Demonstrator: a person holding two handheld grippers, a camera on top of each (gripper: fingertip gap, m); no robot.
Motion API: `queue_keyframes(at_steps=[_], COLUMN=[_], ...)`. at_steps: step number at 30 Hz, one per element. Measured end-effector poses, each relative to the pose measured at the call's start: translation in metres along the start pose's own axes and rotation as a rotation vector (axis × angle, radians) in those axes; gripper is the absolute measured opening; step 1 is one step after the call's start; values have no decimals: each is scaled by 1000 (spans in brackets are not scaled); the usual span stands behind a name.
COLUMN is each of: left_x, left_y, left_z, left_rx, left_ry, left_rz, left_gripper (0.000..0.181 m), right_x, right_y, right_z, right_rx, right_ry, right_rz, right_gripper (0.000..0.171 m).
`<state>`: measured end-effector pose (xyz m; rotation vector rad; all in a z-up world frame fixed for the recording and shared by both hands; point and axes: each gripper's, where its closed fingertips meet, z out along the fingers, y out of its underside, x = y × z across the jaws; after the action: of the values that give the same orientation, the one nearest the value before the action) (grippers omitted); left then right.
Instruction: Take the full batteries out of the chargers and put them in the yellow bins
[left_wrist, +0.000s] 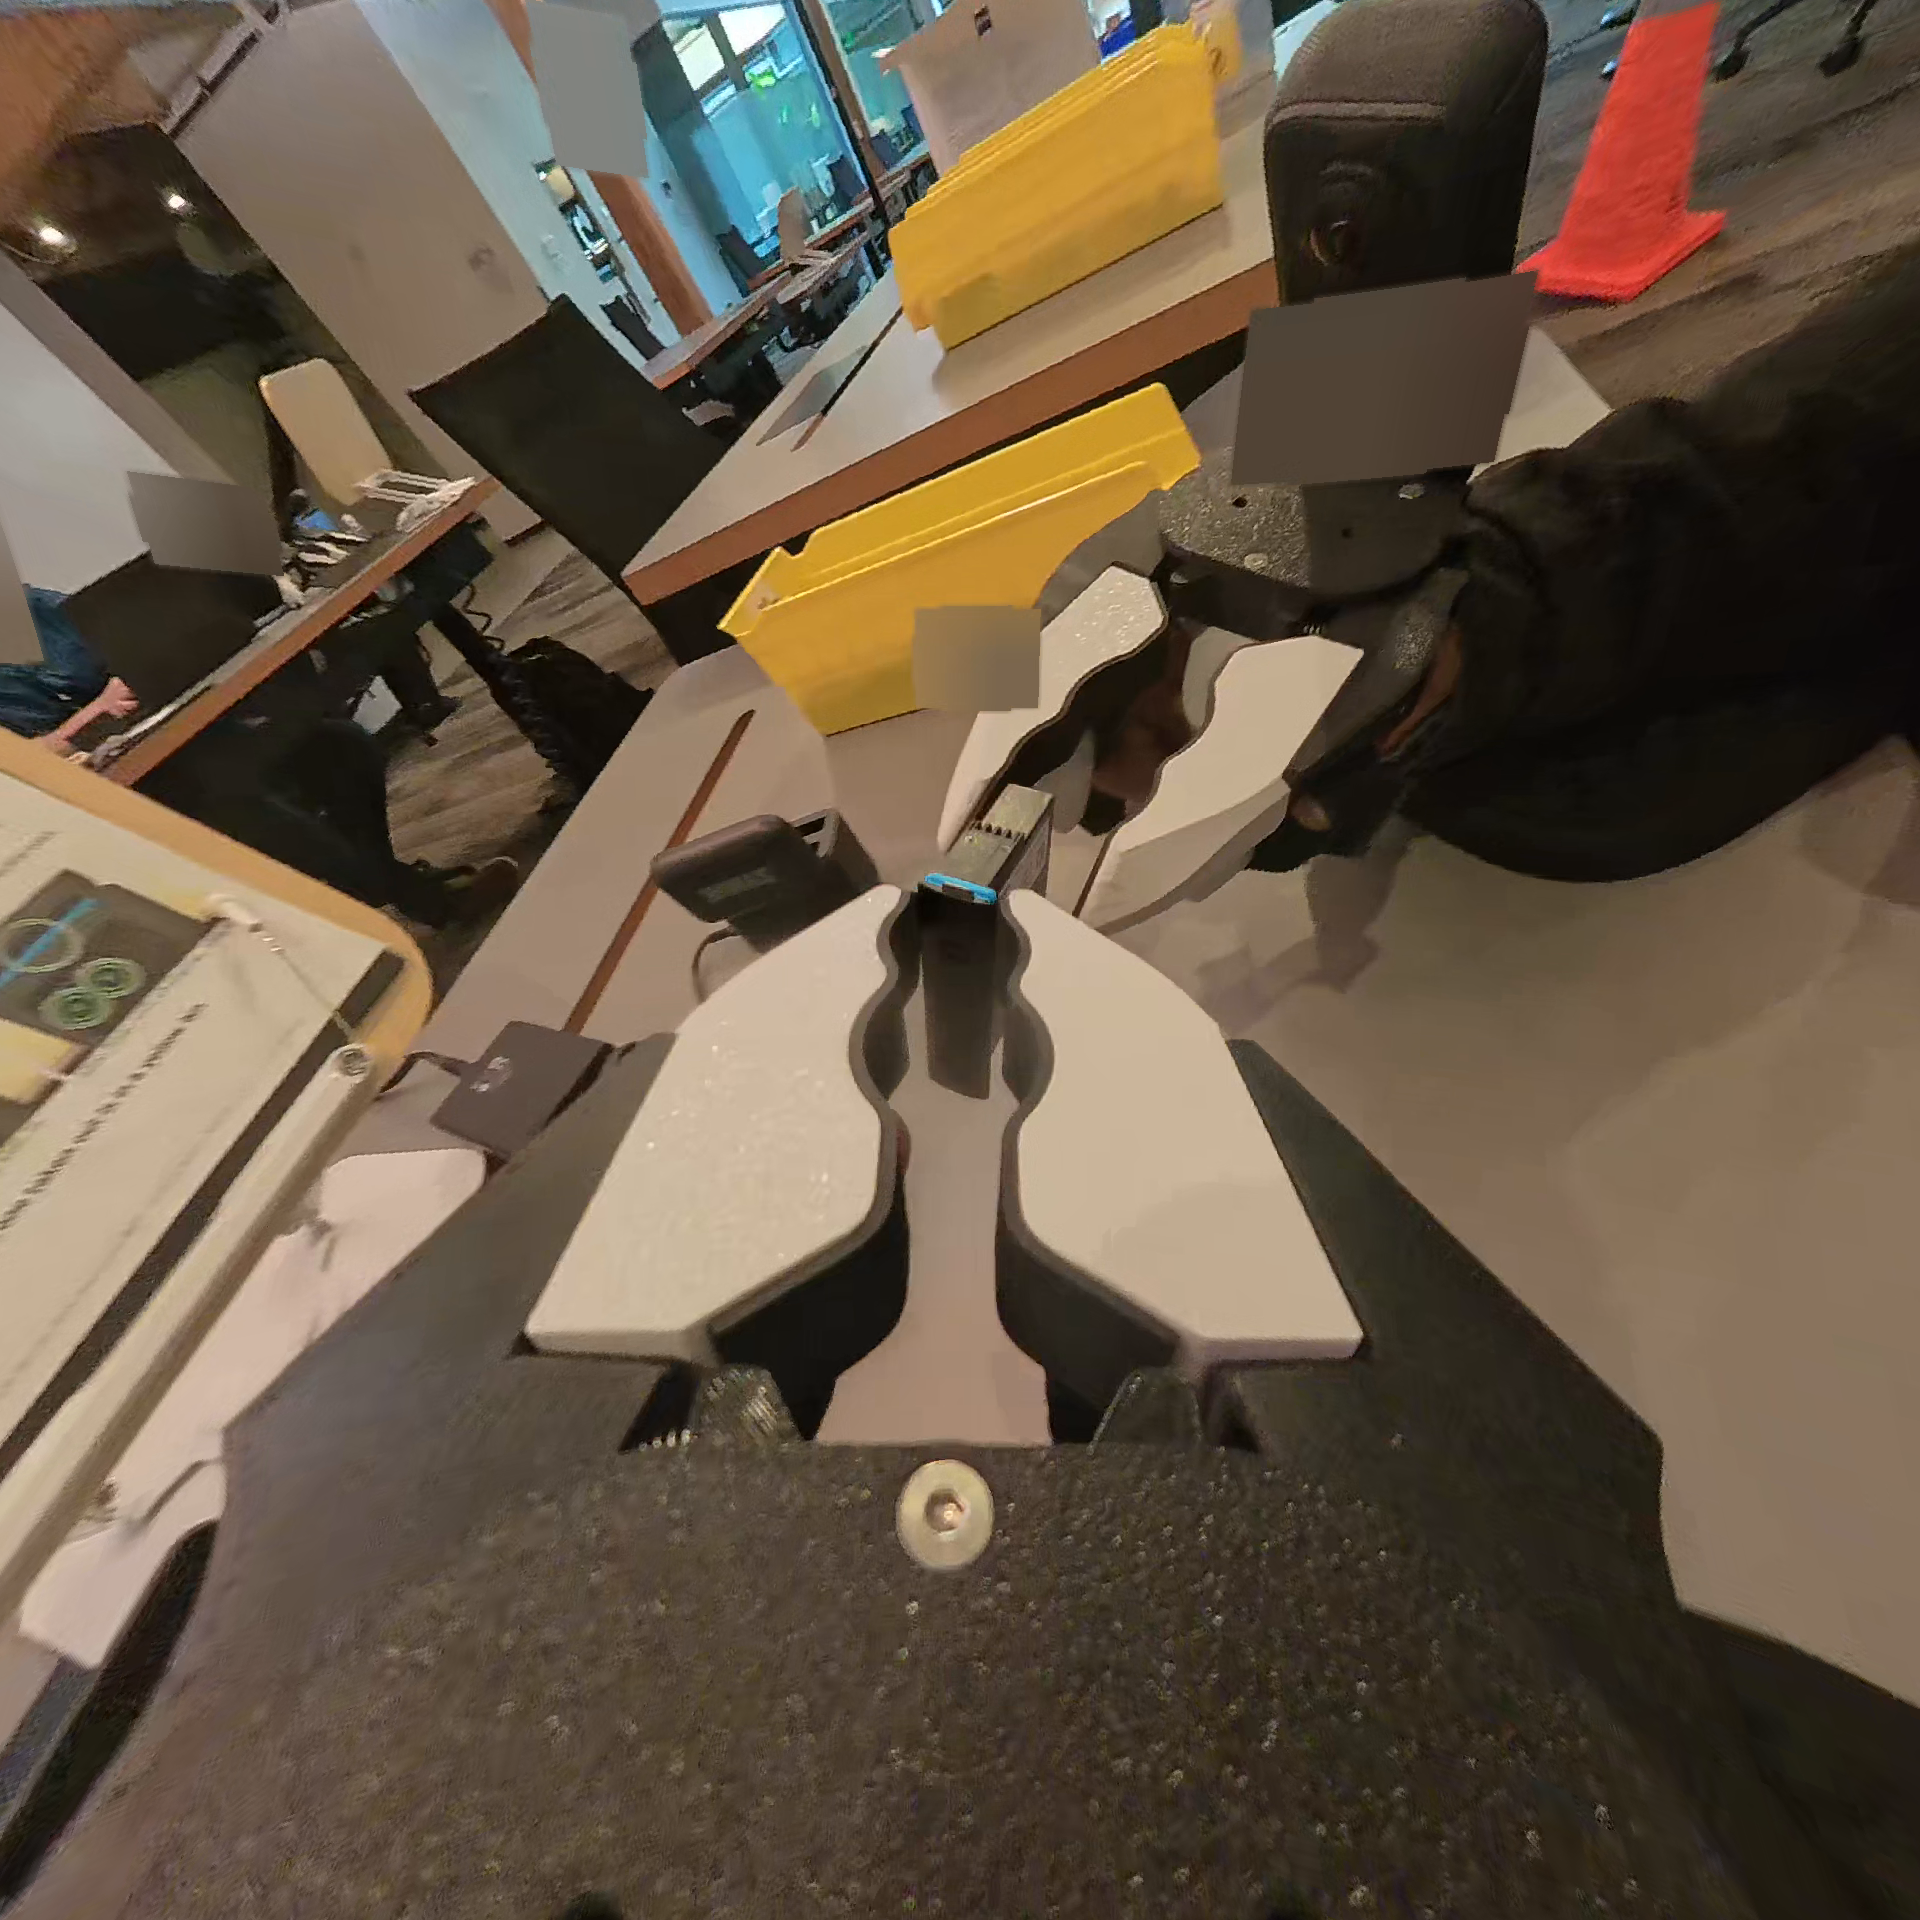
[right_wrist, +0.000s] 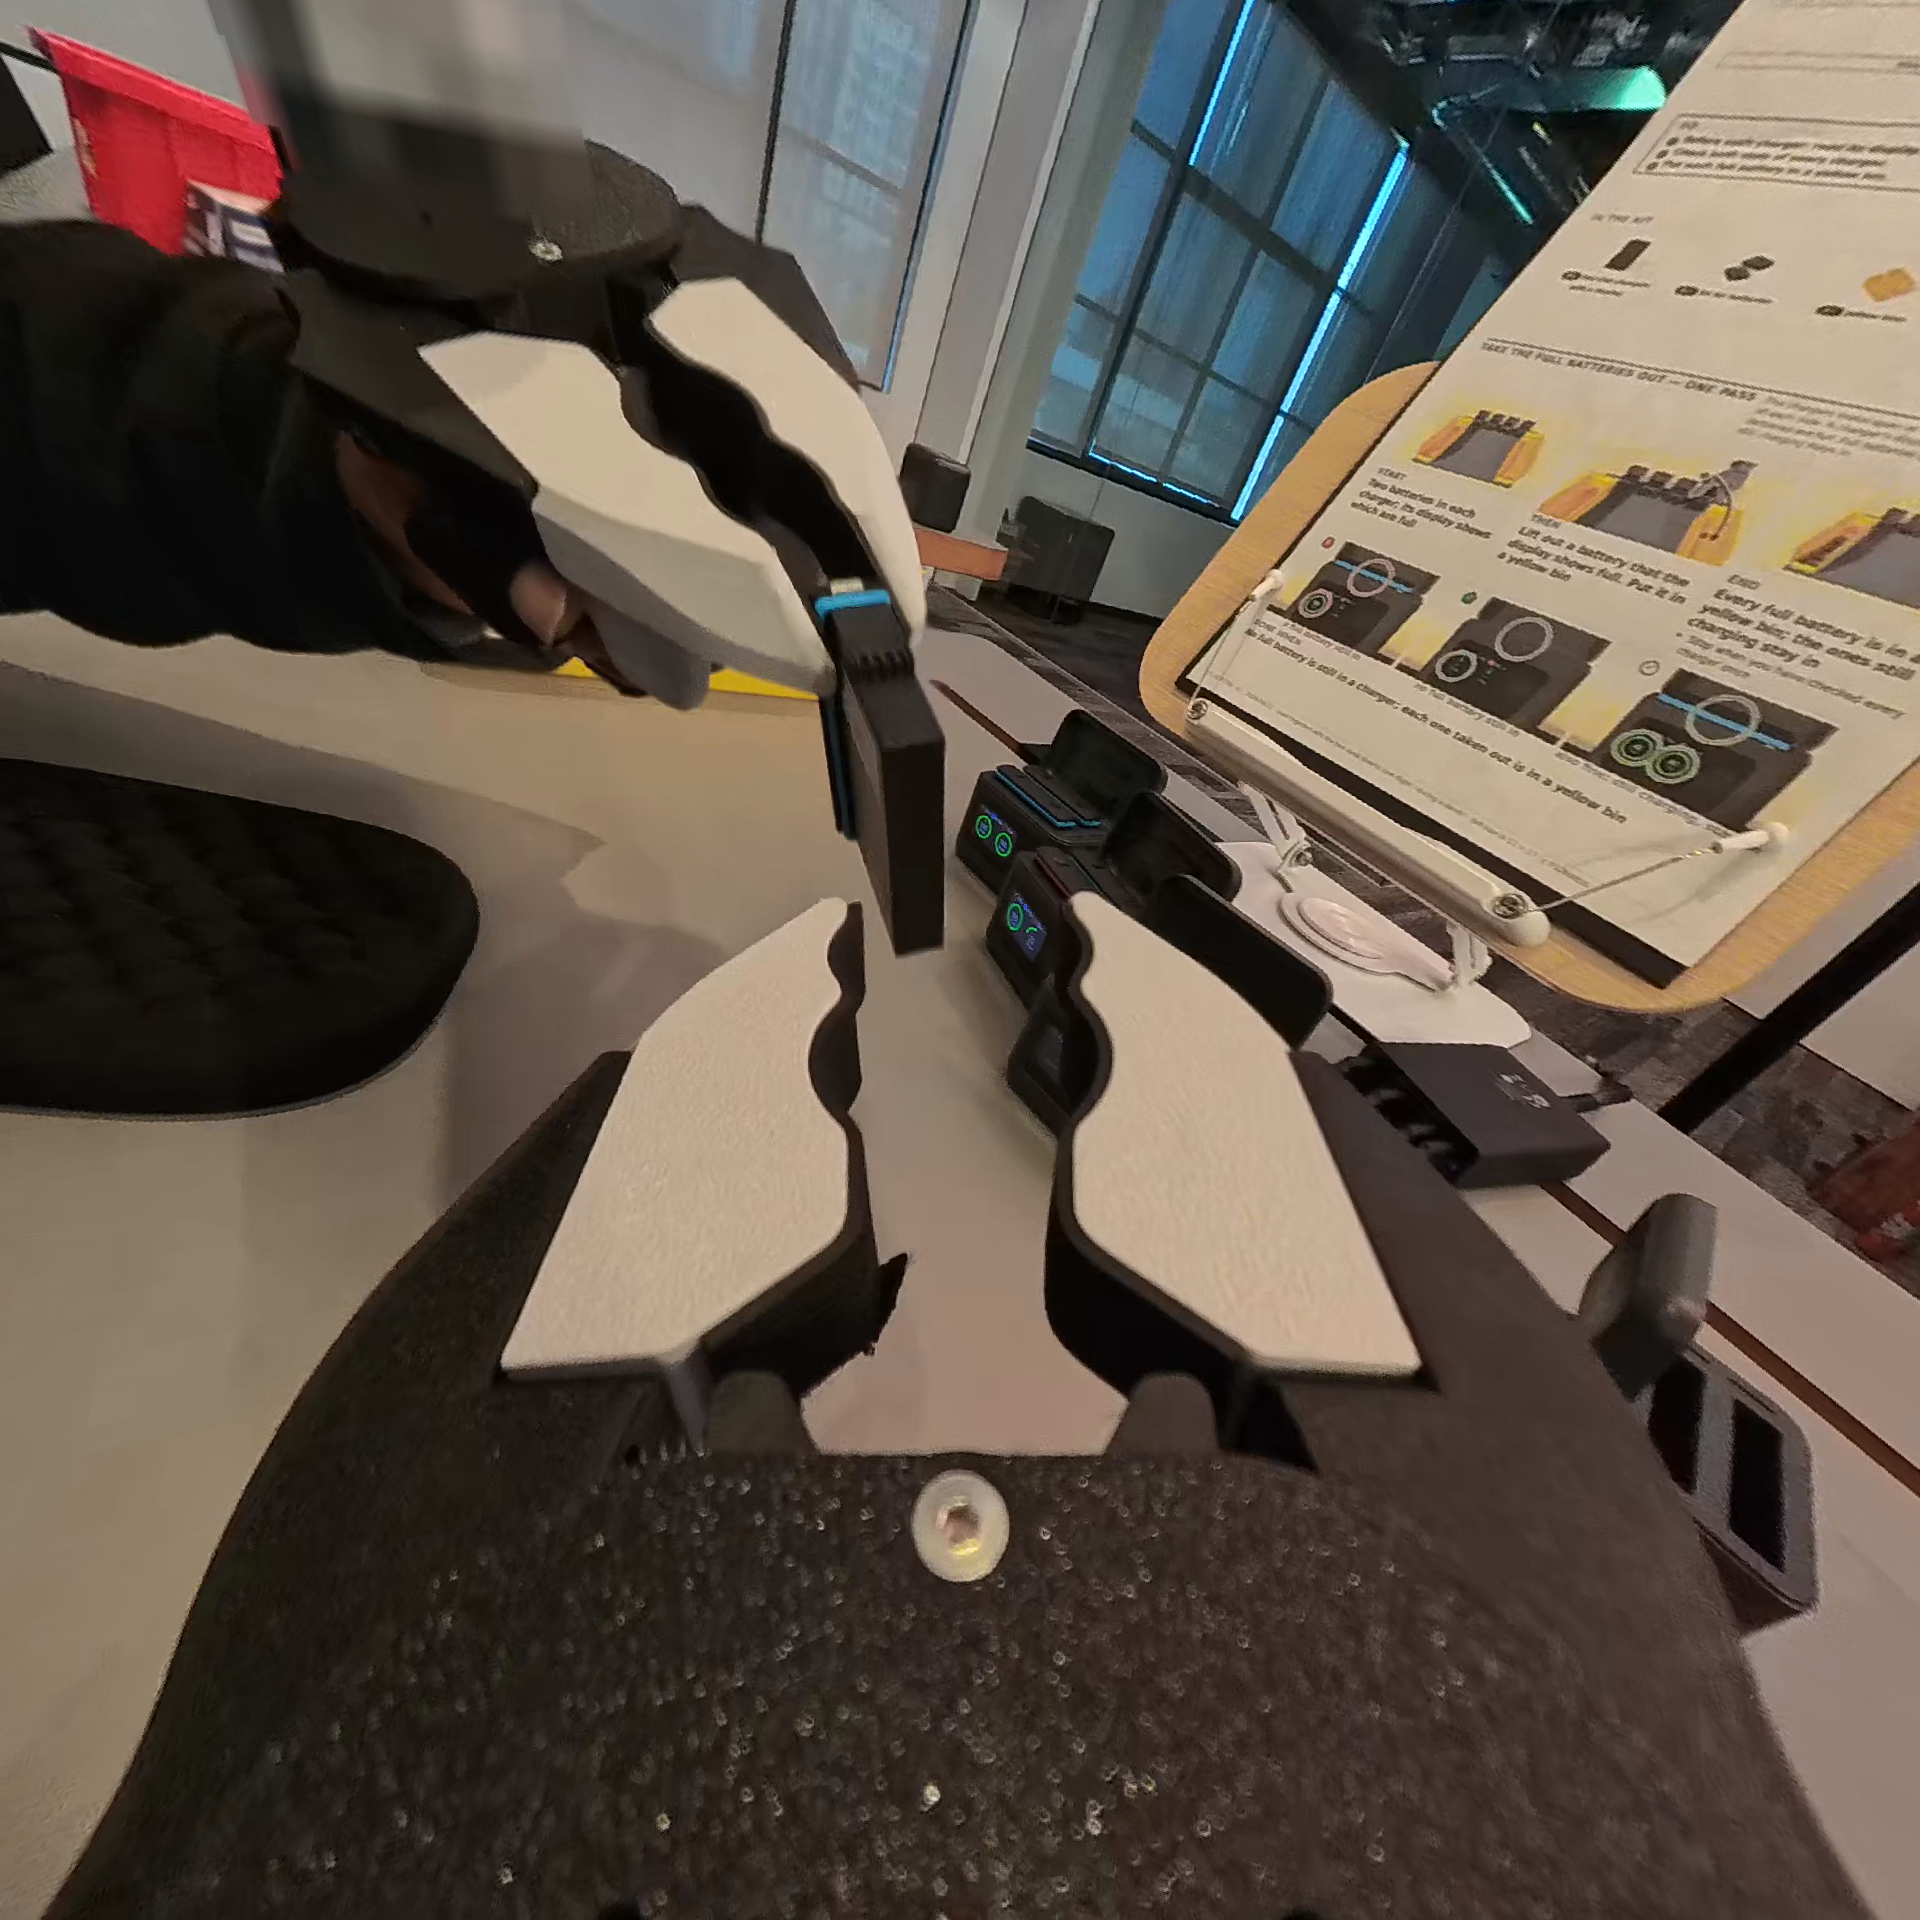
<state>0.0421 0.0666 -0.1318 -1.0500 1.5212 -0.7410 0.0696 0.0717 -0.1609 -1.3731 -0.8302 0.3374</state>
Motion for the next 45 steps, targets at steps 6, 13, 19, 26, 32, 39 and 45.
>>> queue_keyframes(at_steps=[6,13,19,26,32,39,45], left_x=[14,6,-11,10,26,21,-10], left_y=[0,-4,24,41,53,46,25], left_z=[14,8,6,16,19,17,11], left_rx=[34,65,-55,-100,-198,-174,-131], left_ry=[35,81,150,356,403,407,323], left_rz=[-34,-231,-793,-1304,-1388,-1332,-959], left_gripper=[14,28,32,32,21,16,15], right_x=[-12,-2,4,-14,-24,-21,3], right_y=[2,1,10,14,21,20,7], right_z=[2,-2,-1,6,11,12,5], right_rx=[-14,-48,-160,-185,-196,-198,-167], right_ry=[-61,54,236,257,237,269,360], right_rz=[-15,-239,-809,-1126,-1209,-1166,-937], right_gripper=[14,10,10,10,10,22,38])
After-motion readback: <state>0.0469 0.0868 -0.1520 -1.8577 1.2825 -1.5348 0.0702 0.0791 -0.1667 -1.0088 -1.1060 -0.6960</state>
